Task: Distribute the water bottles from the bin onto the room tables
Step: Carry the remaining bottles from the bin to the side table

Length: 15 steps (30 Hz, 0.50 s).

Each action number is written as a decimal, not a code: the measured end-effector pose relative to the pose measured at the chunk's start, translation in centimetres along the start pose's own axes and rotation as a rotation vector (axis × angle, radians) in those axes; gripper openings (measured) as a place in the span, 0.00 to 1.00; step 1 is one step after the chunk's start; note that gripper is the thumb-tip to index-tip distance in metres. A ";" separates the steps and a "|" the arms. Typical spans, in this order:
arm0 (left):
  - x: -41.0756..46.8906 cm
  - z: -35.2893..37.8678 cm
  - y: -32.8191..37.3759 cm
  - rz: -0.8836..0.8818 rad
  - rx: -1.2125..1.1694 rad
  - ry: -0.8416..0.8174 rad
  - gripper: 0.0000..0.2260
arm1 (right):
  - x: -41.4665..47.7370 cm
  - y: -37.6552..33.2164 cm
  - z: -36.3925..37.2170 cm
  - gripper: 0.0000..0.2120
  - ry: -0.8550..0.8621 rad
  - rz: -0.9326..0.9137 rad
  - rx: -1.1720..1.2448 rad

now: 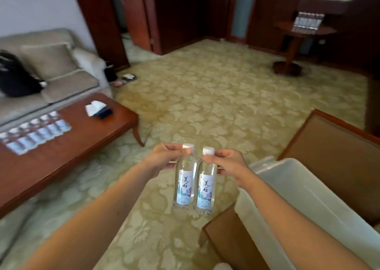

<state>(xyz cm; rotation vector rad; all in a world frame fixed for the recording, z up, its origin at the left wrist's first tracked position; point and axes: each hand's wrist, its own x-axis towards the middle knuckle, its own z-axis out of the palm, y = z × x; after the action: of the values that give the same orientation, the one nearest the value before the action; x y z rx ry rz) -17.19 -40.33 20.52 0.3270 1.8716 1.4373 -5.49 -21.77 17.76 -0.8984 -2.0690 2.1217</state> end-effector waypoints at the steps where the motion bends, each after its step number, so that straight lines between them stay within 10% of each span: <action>1: -1.3 -1.8 -0.4 -0.001 -0.018 0.048 0.11 | 0.2 -0.5 2.0 0.18 -0.045 -0.006 -0.008; 15: -16.4 -19.6 -5.5 -0.004 -0.259 0.647 0.07 | 2.2 -6.1 26.8 0.19 -0.582 -0.158 -0.309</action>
<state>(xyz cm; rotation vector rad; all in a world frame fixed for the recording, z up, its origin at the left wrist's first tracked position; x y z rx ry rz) -17.98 -66.18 23.93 -0.3087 2.1229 1.9100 -20.94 -44.34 21.01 -0.1047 -2.6764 2.1962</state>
